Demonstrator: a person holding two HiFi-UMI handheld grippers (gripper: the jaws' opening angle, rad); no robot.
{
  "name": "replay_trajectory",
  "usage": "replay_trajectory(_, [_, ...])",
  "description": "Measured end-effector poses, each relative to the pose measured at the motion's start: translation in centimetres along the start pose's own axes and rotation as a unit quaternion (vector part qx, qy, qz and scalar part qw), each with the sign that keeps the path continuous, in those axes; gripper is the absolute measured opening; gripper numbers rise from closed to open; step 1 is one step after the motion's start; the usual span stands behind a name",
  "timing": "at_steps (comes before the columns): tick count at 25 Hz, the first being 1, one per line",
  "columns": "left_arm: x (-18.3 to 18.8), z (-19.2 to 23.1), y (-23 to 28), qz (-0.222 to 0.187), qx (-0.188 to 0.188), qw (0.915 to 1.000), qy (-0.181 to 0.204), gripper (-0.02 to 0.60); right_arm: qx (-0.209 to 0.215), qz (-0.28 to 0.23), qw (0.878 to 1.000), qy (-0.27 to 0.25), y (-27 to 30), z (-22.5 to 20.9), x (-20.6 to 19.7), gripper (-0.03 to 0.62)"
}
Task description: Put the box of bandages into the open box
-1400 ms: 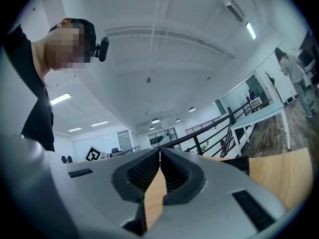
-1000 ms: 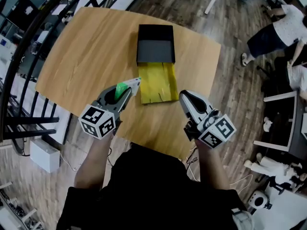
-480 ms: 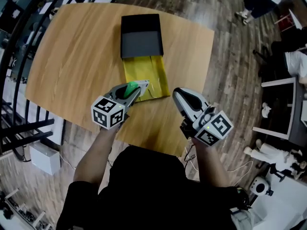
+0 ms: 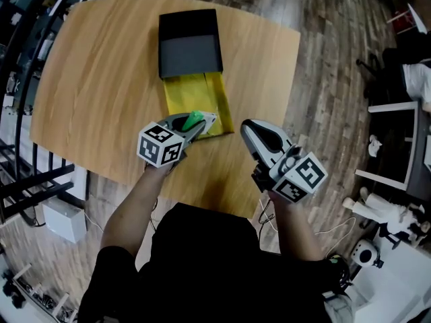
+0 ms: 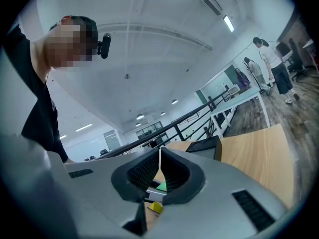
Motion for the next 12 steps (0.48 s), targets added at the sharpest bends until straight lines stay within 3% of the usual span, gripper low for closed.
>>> replay_trajectory(7, [0.0, 0.9, 1.5, 0.046, -0.012, 0.9987, 0.02, 0.097, -0.001, 0.0, 1.0, 0.004, 0.1, -1.1, -0.1, 0.039])
replay_trajectory(10, [0.9, 1.5, 1.9, 0.06, 0.018, 0.9965, 0.055, 0.123, 0.002, -0.002, 1.0, 0.008, 0.1, -1.5, 0.0, 0.038])
replay_trajectory(12, [1.6, 2.0, 2.1, 0.066, 0.052, 0.9928, 0.085, 0.196, 0.004, -0.001, 1.0, 0.011, 0.0, -1.9, -0.1, 0.038])
Point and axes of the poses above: the fingertips, and each gripper's own axes: y forward along the fingers, z to its left, x out of its top, the point moved 7 cm from there along -y, backward along the fingers, and after that the axes turned 4 degrees about x, right-handed, at the moved point
